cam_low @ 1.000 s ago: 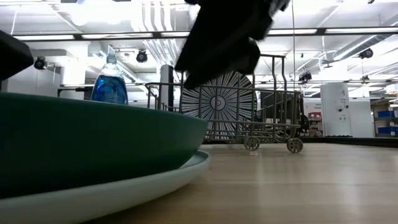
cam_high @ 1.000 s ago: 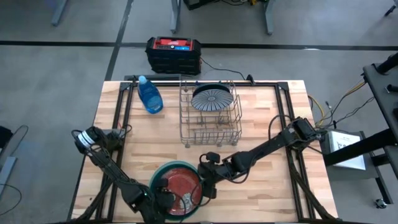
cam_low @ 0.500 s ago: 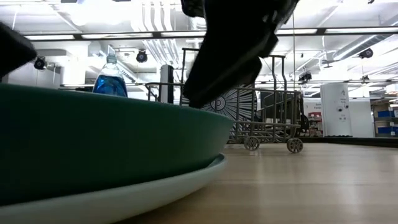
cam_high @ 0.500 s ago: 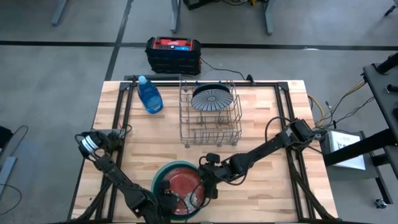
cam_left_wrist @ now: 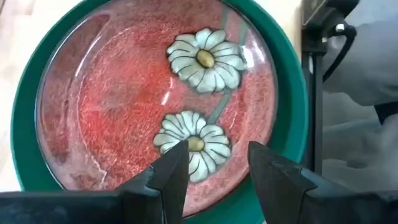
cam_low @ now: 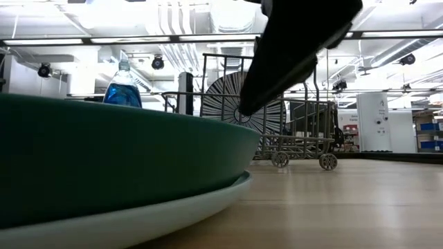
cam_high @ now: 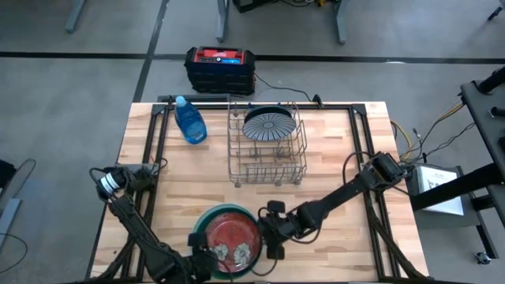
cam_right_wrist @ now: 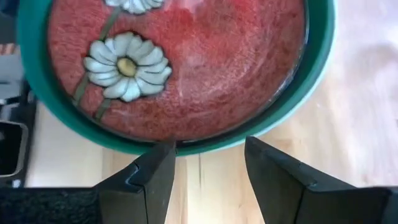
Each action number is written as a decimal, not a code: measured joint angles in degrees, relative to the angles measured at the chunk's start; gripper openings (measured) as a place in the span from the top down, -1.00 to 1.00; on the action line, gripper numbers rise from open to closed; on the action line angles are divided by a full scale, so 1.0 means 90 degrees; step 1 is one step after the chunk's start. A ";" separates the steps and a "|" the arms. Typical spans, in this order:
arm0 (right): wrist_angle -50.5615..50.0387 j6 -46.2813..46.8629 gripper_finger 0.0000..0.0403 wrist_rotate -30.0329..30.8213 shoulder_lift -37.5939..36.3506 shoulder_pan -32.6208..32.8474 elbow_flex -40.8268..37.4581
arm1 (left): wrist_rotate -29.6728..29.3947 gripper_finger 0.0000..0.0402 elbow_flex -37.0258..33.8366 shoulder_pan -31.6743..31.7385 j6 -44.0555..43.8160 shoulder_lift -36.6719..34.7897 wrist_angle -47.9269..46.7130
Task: Sort dishes
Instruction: Put the red flowered plate into the gray dishwasher rack
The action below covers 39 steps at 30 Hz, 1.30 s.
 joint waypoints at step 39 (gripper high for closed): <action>0.0889 0.0374 0.09 0.1378 0.0667 -0.0064 -0.0067 | -0.0304 0.23 -0.2302 -0.0019 -0.1161 -0.0038 0.2687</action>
